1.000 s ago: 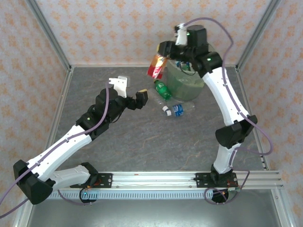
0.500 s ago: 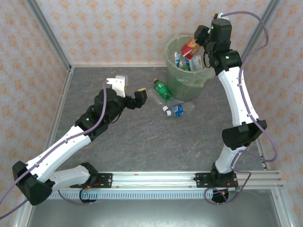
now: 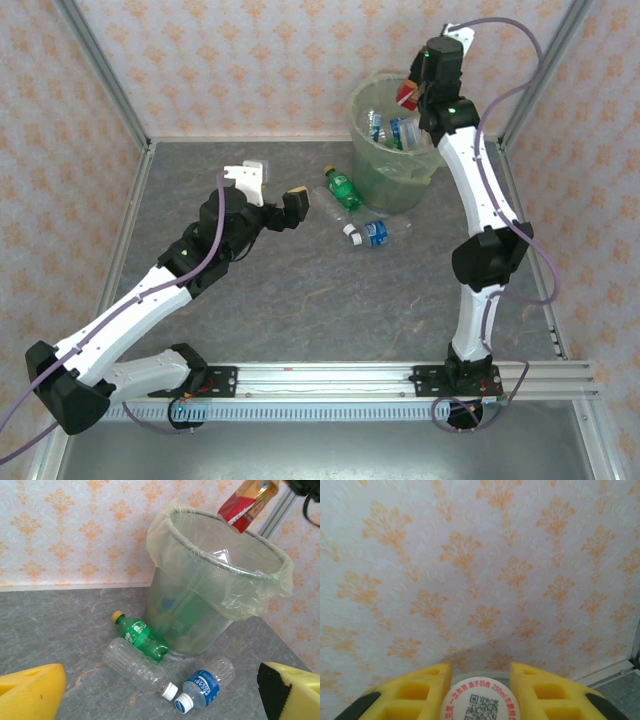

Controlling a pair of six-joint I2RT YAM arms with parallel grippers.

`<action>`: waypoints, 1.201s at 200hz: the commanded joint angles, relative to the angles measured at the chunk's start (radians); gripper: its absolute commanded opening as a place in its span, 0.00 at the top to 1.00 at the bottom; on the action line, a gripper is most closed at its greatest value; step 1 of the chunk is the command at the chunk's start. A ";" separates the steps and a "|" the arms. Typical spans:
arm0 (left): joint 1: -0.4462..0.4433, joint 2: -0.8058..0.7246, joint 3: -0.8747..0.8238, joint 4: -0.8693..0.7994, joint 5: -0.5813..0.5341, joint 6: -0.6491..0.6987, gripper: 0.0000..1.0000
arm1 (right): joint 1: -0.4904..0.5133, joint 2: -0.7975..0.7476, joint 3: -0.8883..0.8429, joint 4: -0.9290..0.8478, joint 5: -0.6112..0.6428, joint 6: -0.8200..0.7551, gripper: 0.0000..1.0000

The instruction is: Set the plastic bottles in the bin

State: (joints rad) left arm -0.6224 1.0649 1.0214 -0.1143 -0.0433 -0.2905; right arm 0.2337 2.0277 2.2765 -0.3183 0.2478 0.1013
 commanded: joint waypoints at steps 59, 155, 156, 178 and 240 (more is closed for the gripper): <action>-0.010 -0.072 0.035 -0.068 -0.111 0.000 0.01 | -0.005 0.163 0.102 0.124 0.016 -0.047 0.69; -0.010 -0.065 0.023 -0.057 -0.132 0.000 0.01 | 0.002 0.199 -0.001 0.082 -0.015 -0.084 0.65; -0.010 -0.065 0.023 -0.056 -0.131 -0.001 0.01 | 0.002 0.198 -0.005 0.082 -0.015 -0.085 0.65; -0.010 -0.063 0.013 -0.043 -0.124 -0.002 0.01 | 0.011 0.164 -0.078 0.077 -0.014 -0.092 0.62; -0.008 -0.057 0.013 -0.027 -0.097 -0.005 0.01 | 0.019 0.043 -0.138 0.044 -0.091 -0.080 0.30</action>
State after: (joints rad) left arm -0.6224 1.0058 1.0313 -0.1677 -0.1467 -0.2901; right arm 0.2481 2.1796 2.1254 -0.2508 0.1867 0.0235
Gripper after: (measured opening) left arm 0.991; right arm 0.650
